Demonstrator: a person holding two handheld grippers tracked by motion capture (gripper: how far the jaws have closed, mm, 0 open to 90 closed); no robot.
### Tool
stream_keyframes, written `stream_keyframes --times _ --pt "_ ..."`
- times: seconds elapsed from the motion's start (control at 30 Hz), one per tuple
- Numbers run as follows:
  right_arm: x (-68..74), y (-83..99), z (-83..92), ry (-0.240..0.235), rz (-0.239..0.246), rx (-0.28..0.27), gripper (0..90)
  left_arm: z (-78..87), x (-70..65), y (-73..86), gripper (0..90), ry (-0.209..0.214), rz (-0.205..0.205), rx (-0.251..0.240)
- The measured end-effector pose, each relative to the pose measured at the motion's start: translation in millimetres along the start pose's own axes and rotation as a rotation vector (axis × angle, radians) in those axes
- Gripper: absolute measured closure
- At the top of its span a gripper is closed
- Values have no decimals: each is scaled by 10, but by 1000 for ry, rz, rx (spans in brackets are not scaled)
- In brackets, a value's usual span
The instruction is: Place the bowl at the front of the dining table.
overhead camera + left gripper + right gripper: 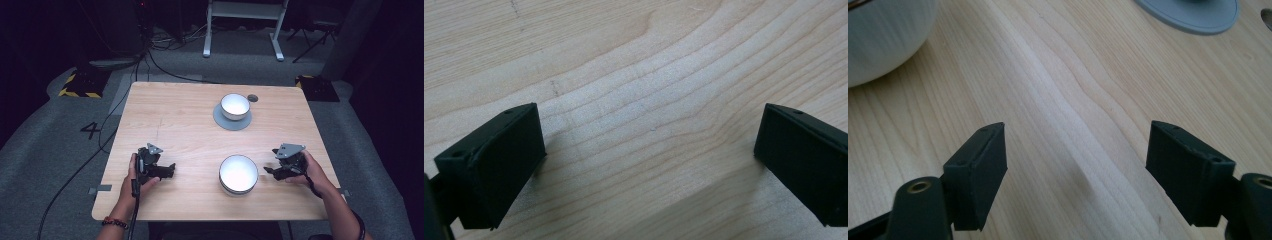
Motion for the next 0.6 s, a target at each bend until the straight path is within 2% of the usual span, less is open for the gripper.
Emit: stream_keyframes --times 0.03,0.1,0.13,0.17,0.2,0.27,0.3,0.33,0.43,0.6 --pt "11 17 0 -11 -24 -4 242 -1 -3 1 0 5 2 1" --pt "-18 50 8 4 -14 1 242 0 -3 1 0 4 2 1" --pt "-9 66 9 -2 -37 0 242 -1 -3 1 0 5 3 -1" --pt "-16 83 20 10 -36 12 241 0 2 0 0 -2 -1 0" --pt "-7 96 11 3 -61 -2 241 0 -3 1 0 4 2 1" --pt "-37 132 26 13 -46 8 241 -2 -3 1 0 5 3 -2" --pt "-28 150 30 5 -65 11 240 0 -3 1 0 5 2 1" --pt "-27 163 27 21 -79 8 239 0 -3 1 0 4 2 1" --pt "-45 214 45 22 -99 14 238 -1 -3 1 0 4 2 -1" --pt "-68 301 65 30 -111 15 230 -2 -3 1 0 5 3 -2"
Point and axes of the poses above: each handheld gripper's, and its own axes: z roughly backward along the jaws, y roughly out of its underside, x roughly to its left, the point moved 2 cm from there along -z, roughly forward along the jaws, and after that the axes turned 11 degrees about -z, right-handed, at the moved point
